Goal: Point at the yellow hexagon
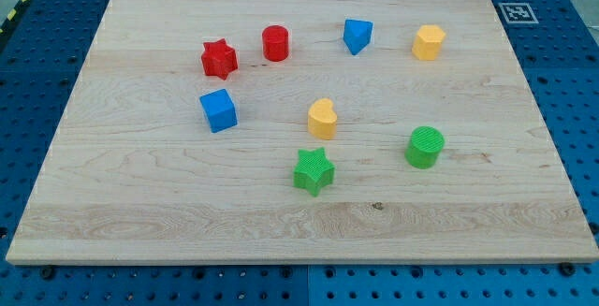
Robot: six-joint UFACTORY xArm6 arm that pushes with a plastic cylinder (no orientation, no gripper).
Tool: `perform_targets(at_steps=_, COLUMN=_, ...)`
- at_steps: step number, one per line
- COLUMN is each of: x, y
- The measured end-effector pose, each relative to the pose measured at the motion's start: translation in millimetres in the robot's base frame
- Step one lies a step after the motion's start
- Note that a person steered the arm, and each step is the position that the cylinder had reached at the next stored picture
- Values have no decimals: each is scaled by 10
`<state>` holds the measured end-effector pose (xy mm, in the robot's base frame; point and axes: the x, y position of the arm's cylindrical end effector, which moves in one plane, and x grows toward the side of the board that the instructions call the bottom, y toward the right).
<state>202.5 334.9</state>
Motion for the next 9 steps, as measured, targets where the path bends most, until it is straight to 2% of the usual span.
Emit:
perform_targets(at_steps=3, x=51, y=87)
perform_targets(at_steps=4, x=235, y=103)
perform_targets(at_steps=5, x=1360, y=40)
perform_targets(at_steps=6, x=2011, y=-124)
perform_targets(at_steps=7, x=2013, y=-126)
perform_targets(at_steps=8, x=1943, y=-665)
perform_targets(at_steps=9, x=1614, y=-1315)
